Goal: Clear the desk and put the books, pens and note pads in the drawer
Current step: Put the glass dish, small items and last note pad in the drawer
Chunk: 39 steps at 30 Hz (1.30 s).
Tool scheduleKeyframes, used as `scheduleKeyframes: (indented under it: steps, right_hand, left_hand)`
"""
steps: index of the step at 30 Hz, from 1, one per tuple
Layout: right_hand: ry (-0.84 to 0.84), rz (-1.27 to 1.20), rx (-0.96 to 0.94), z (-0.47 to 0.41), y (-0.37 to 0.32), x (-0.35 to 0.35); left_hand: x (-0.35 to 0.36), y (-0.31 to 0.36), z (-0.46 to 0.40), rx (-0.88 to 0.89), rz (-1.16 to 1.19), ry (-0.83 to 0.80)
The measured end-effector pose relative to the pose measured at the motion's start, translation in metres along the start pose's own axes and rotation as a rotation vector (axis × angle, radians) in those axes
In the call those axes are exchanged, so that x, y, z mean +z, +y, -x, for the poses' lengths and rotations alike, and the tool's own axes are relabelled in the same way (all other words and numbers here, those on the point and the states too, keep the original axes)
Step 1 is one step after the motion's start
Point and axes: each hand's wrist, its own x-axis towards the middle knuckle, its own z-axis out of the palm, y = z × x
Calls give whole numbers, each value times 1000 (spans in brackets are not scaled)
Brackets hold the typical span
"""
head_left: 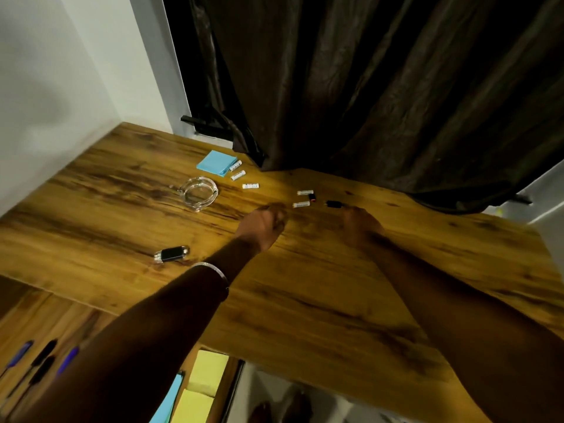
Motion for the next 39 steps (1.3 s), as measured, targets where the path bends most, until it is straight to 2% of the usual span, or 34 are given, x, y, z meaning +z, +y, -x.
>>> scheduleKeyframes:
  steps: [3, 7, 11, 14, 18, 21, 24, 28, 30, 32, 34, 37, 39]
  right_hand:
    - [-5, 52, 13, -29, 7, 9]
    - [3, -1, 7, -66, 16, 16]
    - [12, 1, 3, -99, 23, 35]
    - [35, 12, 7, -112, 25, 45]
    - [103, -10, 28, -121, 20, 44]
    - [132, -213, -18, -126, 10, 45]
    - [135, -527, -82, -125, -12, 42]
    - [12, -772, -163, -115, -54, 35]
    - [-30, -756, -219, -110, -61, 38]
    - [7, -685, -249, -111, -57, 43]
    - [15, -588, -157, -116, -49, 48]
    - [-62, -569, 29, -128, -47, 56]
    - [-92, -467, -5, -132, -49, 62]
  left_hand:
    - [4, 16, -18, -95, 136, -46]
    - [22, 25, -48, -283, 359, -78]
    - [36, 26, -69, -439, 492, -35]
    - [43, 28, -74, -504, 688, -42]
    - [48, 25, -85, -580, 796, -48]
    - [50, 24, -96, -609, 897, -11]
    - [47, 29, -104, -662, 1078, 78]
    - [44, 28, -109, -729, 1219, 94]
    - [45, 22, -107, -711, 1246, 118]
    - [44, 11, -105, -757, 1170, 112]
    - [42, 0, -102, -811, 1116, 111]
    - [40, -3, -97, -855, 1180, 89]
    - [40, -2, -93, -849, 1190, 83]
